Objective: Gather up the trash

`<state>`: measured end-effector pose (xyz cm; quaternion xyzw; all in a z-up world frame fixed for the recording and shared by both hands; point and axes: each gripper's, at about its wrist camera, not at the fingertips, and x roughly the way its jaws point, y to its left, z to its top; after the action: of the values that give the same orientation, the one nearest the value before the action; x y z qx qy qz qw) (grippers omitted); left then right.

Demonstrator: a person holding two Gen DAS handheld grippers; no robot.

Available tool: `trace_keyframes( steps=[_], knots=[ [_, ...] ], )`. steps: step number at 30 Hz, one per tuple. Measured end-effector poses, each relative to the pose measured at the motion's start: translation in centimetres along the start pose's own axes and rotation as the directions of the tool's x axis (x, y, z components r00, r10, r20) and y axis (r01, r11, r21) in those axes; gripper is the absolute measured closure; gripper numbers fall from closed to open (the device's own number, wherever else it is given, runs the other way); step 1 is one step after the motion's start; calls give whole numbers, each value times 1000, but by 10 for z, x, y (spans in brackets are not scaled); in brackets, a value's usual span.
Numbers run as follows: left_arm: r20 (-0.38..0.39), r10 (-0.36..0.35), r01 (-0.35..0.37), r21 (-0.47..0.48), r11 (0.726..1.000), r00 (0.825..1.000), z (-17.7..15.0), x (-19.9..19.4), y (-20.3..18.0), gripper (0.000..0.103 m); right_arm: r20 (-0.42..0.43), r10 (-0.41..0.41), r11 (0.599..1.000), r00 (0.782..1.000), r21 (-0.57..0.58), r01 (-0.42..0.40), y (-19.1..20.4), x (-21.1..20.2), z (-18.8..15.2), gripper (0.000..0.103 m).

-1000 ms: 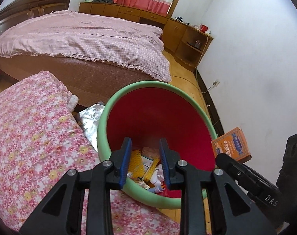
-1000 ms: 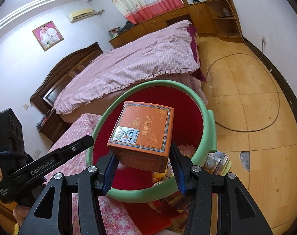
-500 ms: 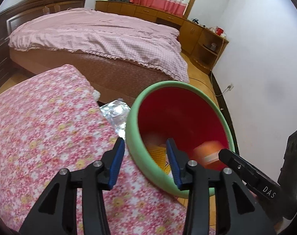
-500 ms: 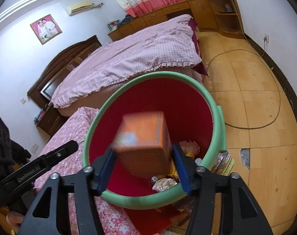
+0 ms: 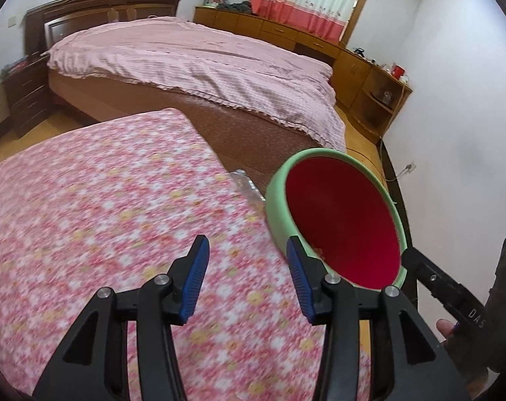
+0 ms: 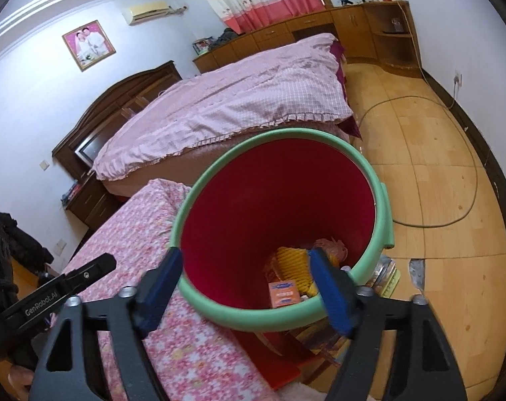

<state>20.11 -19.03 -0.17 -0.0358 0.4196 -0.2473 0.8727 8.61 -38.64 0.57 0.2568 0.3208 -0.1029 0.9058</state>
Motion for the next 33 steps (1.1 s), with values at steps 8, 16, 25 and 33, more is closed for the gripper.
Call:
trace_keyframes(
  steps=[8, 16, 25, 33],
  knots=[
    [29, 80, -79, -36, 996, 996, -16, -40, 24, 46, 6, 26, 998, 1000, -62, -25, 34, -21, -17, 23],
    [65, 146, -141, -73, 987, 987, -35, -72, 48, 42, 31, 49, 988, 998, -147, -44, 65, -41, -39, 23],
    [111, 229, -218, -100, 971, 967, -65, -121, 68, 42, 68, 60, 973, 996, -226, -43, 92, -68, -68, 22],
    [136, 275, -259, -125, 958, 952, -92, -149, 73, 42, 97, 58, 956, 994, -291, -27, 110, -85, -98, 22]
  ],
)
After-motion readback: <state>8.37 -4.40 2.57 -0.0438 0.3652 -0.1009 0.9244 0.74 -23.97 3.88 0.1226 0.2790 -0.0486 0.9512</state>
